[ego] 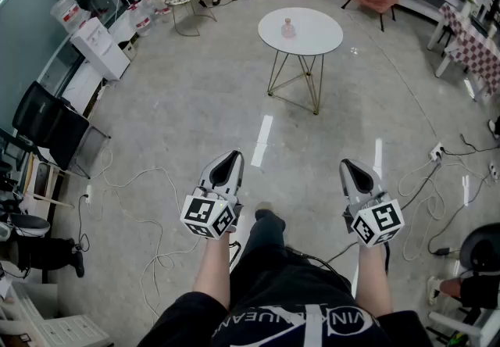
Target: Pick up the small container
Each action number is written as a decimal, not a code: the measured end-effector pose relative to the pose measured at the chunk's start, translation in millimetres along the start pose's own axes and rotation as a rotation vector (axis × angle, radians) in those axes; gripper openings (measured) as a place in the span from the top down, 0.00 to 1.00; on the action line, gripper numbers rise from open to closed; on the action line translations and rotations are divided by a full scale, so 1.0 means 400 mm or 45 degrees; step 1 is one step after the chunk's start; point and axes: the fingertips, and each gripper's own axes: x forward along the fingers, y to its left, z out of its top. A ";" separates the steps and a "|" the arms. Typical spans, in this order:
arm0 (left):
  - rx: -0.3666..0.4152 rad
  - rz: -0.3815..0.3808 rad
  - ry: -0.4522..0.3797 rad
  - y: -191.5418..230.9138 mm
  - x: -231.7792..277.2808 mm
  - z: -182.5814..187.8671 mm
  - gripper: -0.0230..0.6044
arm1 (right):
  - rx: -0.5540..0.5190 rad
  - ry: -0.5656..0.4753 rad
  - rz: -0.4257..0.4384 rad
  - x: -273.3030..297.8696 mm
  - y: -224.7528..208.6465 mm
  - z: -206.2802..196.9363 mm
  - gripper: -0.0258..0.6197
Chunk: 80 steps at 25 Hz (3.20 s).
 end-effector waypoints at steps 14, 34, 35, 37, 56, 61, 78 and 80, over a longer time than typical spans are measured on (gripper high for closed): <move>-0.041 -0.083 0.043 0.085 0.359 -0.030 0.92 | 0.000 0.024 -0.117 0.199 -0.284 0.026 0.95; -0.006 -0.183 0.067 0.352 0.811 0.045 0.92 | 0.102 0.013 -0.144 0.662 -0.522 0.076 0.95; -0.012 -0.184 0.059 0.357 0.819 0.043 0.92 | 0.127 0.012 -0.141 0.669 -0.527 0.074 0.95; -0.033 -0.180 0.039 0.370 0.832 0.039 0.92 | 0.182 0.007 -0.138 0.680 -0.538 0.070 0.95; -0.066 -0.072 0.021 0.510 0.839 0.039 0.92 | 0.335 -0.002 -0.066 0.880 -0.549 0.060 0.95; -0.085 -0.063 0.017 0.535 0.887 0.038 0.92 | 0.294 -0.006 -0.048 0.914 -0.584 0.076 0.95; -0.197 -0.138 0.077 0.642 1.293 0.034 0.92 | 0.129 0.126 0.153 1.268 -0.794 0.052 0.95; -0.214 -0.136 0.085 0.652 1.335 0.023 0.92 | 0.128 0.146 0.163 1.300 -0.826 0.035 0.95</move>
